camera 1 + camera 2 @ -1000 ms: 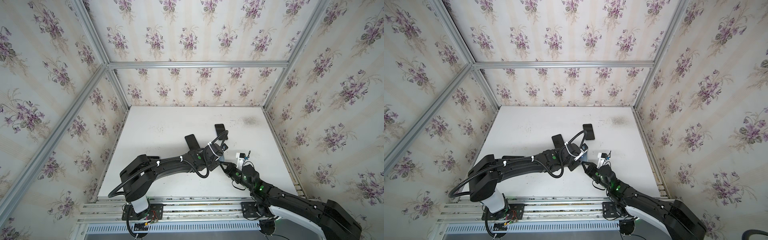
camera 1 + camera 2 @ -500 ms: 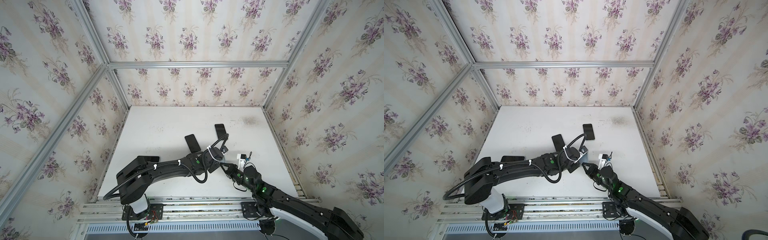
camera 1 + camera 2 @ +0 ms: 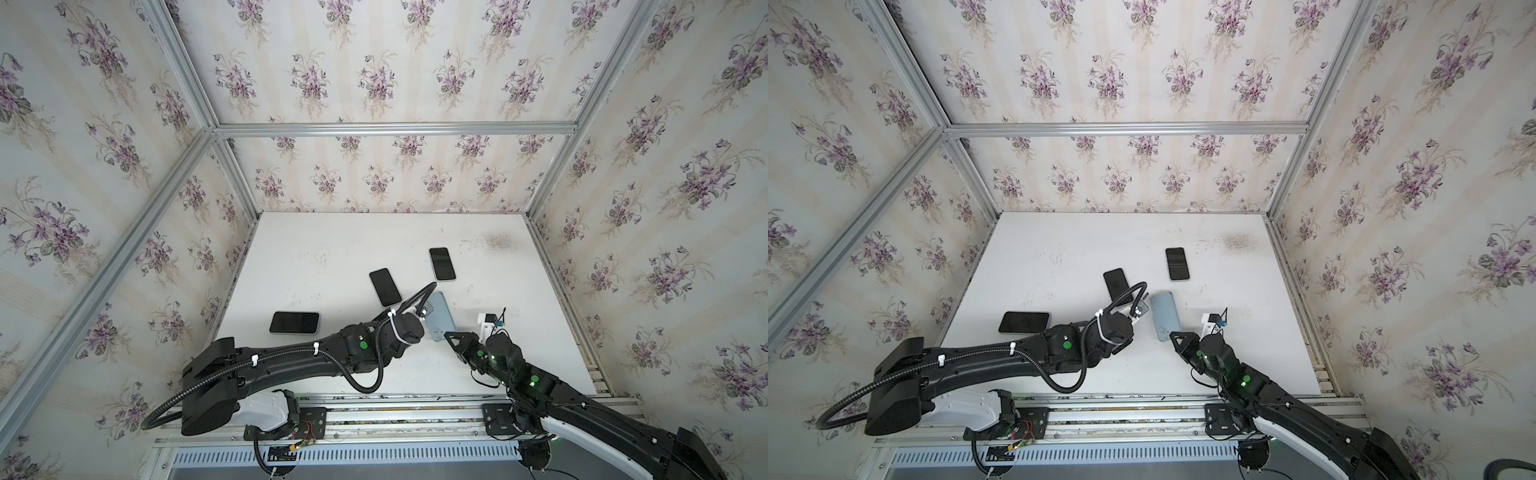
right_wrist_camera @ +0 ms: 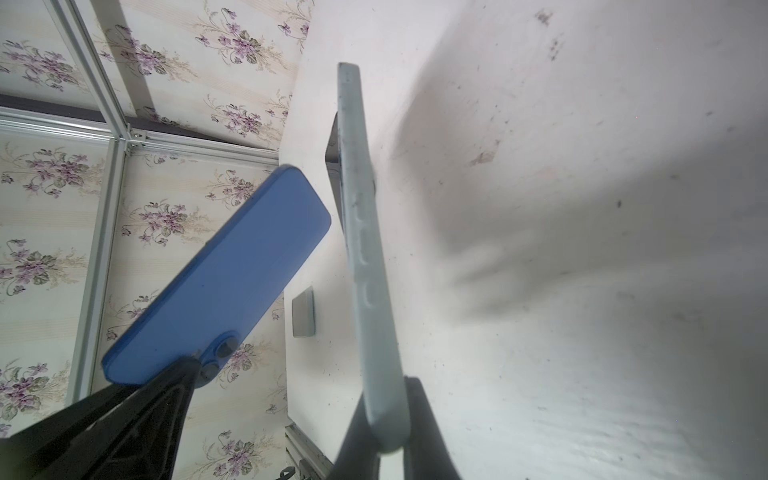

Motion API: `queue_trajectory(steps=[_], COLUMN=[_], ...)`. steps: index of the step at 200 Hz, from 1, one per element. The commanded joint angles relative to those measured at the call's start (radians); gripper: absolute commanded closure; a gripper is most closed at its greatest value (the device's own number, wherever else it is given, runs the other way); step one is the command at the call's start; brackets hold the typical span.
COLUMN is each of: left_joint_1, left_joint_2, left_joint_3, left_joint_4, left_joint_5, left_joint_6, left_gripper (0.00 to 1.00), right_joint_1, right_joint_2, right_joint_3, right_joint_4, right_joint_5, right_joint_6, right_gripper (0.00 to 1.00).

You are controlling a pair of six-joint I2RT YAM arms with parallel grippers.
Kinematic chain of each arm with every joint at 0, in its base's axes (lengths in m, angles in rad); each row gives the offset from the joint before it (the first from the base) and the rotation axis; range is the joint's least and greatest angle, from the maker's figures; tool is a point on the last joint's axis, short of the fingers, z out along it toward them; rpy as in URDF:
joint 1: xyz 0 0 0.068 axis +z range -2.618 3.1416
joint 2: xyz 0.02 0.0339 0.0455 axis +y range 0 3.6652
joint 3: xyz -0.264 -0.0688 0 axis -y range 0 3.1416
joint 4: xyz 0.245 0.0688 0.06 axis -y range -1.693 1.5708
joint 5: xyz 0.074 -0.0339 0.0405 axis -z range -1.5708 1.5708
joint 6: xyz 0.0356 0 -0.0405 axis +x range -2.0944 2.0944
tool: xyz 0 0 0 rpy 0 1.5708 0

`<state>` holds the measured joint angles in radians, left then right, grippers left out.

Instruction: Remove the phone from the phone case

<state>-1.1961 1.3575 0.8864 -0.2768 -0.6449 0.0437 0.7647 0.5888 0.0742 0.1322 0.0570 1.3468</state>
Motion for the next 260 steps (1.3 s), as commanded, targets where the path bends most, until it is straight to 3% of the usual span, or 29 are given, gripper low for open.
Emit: queue_trajectory(steps=[1, 61, 144, 187, 230, 260], left_joint_1=[-0.024, -0.133, -0.229, -0.265, -0.270, -0.270], left_joint_2=[-0.028, 0.055, 0.227, 0.263, 0.298, 0.299], left_joint_3=[-0.028, -0.056, -0.027, -0.038, -0.049, -0.056], left_joint_4=[-0.052, -0.111, -0.093, -0.064, -0.036, -0.024], left_joint_5=[-0.142, -0.250, -0.259, -0.242, -0.223, -0.208], left_joint_6=[-0.062, -0.130, -0.145, -0.144, -0.132, -0.130], left_gripper=[0.89, 0.88, 0.87, 0.85, 0.76, 0.67], right_joint_1=[-0.001, -0.001, 0.049, 0.065, 0.065, 0.065], right_joint_2=[0.003, 0.057, 0.192, 0.195, 0.125, 0.042], right_joint_3=[0.016, 0.004, -0.008, -0.017, -0.021, -0.023], right_joint_4=[-0.006, 0.021, 0.111, 0.110, 0.021, -0.097], right_joint_5=[0.014, -0.021, -0.019, -0.005, -0.001, 0.002], right_joint_6=[0.019, 0.085, 0.173, 0.202, 0.203, 0.199], right_gripper=[1.00, 1.00, 0.99, 0.88, 0.56, 0.41])
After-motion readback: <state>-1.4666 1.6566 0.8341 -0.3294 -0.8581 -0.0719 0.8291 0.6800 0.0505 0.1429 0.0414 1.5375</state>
